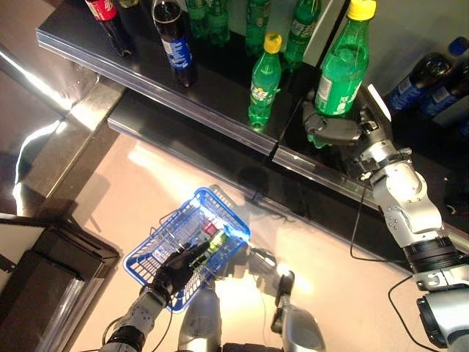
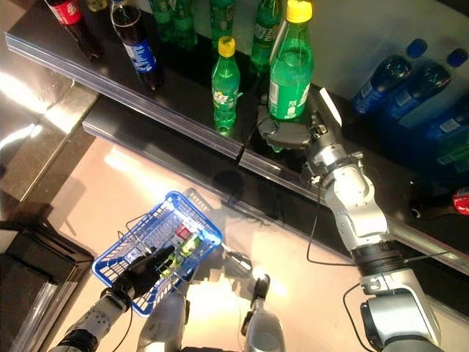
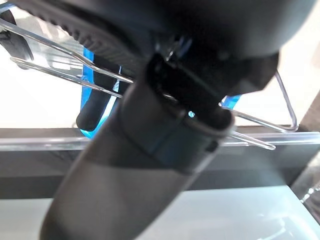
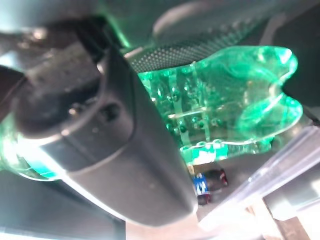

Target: Pick up the drink and place into the basket.

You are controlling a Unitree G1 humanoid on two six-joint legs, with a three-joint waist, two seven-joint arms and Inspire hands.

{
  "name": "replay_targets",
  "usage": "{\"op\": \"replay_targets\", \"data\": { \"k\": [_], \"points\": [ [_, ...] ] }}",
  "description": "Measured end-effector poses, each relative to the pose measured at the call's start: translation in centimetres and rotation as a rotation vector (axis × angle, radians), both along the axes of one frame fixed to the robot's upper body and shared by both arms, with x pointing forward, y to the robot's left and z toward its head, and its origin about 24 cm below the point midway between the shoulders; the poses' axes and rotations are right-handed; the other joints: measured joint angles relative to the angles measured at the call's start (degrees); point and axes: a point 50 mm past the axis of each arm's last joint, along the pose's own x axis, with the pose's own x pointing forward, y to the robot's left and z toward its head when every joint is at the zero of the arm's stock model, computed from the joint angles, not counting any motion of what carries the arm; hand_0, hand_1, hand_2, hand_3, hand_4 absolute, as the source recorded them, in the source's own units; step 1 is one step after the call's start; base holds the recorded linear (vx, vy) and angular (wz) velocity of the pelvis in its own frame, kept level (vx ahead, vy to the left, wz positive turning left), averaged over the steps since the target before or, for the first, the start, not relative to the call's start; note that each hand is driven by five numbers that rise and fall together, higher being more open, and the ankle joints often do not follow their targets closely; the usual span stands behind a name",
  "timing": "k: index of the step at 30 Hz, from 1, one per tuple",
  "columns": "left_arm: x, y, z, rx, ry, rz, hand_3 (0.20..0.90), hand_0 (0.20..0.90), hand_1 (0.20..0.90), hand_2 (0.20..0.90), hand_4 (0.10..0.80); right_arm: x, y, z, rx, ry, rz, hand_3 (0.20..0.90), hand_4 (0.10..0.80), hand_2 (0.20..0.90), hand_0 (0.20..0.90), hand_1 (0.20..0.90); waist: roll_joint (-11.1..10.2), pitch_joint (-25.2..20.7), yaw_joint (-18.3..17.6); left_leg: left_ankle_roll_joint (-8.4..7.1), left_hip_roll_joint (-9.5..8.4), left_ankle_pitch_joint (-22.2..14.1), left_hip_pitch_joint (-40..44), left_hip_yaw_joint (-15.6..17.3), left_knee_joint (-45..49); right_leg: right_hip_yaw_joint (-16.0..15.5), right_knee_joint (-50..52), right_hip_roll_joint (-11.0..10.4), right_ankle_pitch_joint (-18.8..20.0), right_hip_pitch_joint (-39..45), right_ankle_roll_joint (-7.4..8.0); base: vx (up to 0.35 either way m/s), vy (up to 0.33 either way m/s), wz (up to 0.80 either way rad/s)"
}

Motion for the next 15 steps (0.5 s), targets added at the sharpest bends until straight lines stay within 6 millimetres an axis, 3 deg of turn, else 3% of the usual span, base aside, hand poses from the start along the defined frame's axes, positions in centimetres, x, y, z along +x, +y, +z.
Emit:
{"op": "replay_targets", "data": {
  "k": [8,15],
  "points": [
    [-0.1,-0.1,0.3,-0.008,-0.027,0.002,0.2,0.3,0.3,0.3,0.1,-0.8,-0.2,-2.5,-0.005,0.076,-0.006,0.2,0.1,0.3,0.3,0.3,-0.1,-1.0,0.1,-0.19,0.29,0.5,0.1,-0.2,0.0,-1.4,0.0,0.0,-0.5,1.8,0.12,0.005,-0.022,0.15],
    [0.1,-0.6,1.1,-0.023,-0.076,-0.018,0.2,0.3,0.3,0.3,0.1,-0.9,0.9,-3.3,0.029,0.102,0.032,0.2,0.1,0.3,0.3,0.3,-0.1,-1.0,1.9,-0.29,0.02,0.6,0.6,-1.9,0.0,-3.0,0.0,0.0,-1.2,3.6,0.27,-0.005,-0.039,0.13]
  ]
}}
